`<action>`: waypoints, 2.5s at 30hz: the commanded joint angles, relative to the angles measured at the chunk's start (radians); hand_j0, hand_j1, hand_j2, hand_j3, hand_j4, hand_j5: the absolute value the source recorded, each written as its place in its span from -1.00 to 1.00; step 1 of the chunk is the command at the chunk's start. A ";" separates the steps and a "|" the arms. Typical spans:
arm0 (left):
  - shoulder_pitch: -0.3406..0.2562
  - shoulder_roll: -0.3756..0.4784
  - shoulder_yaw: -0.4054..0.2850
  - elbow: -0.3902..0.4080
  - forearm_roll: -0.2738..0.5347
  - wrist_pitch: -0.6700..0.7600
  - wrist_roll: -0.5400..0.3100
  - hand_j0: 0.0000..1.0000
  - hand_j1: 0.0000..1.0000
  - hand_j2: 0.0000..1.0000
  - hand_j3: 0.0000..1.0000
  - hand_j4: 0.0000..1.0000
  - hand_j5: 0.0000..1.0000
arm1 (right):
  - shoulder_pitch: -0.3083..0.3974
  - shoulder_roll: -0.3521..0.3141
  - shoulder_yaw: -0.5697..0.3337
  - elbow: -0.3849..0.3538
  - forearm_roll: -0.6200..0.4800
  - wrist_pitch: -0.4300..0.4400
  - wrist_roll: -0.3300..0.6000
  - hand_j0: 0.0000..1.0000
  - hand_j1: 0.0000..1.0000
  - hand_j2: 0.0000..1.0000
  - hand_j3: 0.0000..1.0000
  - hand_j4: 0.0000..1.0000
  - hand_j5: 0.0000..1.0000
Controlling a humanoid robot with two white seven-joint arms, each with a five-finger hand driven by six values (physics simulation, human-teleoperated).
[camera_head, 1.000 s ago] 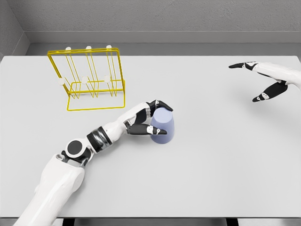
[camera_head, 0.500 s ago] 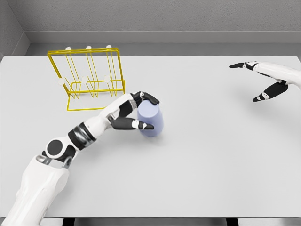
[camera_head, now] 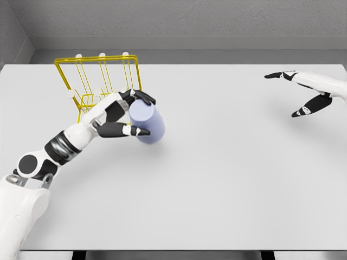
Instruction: Place the cup on the cup holder with both arms
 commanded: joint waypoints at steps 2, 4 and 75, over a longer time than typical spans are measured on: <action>0.000 0.029 0.019 -0.009 0.029 0.001 0.000 -0.16 -0.16 -0.16 -0.16 -0.16 -0.16 | 0.000 0.000 -0.001 0.001 -0.007 0.003 0.000 1.00 1.00 1.00 1.00 1.00 1.00; -0.008 0.027 0.019 -0.009 0.030 0.001 0.000 -0.16 -0.16 -0.16 -0.16 -0.16 -0.16 | 0.000 0.000 -0.001 0.001 -0.007 0.003 0.000 1.00 1.00 1.00 1.00 1.00 1.00; -0.186 0.082 0.088 0.132 0.084 0.013 0.000 -0.21 -0.21 -0.21 -0.21 -0.21 -0.21 | -0.002 -0.002 -0.001 0.001 -0.007 0.003 0.000 1.00 1.00 1.00 1.00 1.00 1.00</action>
